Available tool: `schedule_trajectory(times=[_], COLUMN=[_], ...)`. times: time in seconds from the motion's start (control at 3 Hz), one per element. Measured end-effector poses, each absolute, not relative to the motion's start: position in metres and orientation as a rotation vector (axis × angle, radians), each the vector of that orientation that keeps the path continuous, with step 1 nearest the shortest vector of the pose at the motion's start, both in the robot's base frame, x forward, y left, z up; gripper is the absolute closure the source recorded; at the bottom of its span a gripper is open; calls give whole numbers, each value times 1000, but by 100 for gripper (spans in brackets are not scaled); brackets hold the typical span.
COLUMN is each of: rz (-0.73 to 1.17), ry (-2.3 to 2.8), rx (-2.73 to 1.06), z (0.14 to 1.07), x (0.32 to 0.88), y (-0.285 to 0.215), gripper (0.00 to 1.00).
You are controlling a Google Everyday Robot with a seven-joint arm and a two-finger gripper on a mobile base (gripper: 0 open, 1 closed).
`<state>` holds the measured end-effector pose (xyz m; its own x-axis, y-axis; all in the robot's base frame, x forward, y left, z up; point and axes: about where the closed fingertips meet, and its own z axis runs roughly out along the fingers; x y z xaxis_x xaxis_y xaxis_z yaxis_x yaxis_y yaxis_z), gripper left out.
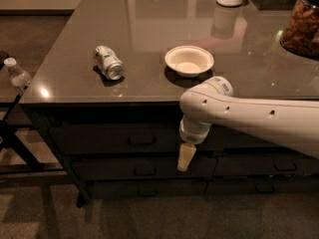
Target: Open top drawer
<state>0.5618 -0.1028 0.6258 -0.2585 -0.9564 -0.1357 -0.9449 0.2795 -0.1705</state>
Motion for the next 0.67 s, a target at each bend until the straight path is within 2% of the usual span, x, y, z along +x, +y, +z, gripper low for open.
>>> schedule_trajectory(times=[0.67], rz=[122], ry=[2379], rx=[-1737], z=[651], x=[514], y=[-113], gripper=[0])
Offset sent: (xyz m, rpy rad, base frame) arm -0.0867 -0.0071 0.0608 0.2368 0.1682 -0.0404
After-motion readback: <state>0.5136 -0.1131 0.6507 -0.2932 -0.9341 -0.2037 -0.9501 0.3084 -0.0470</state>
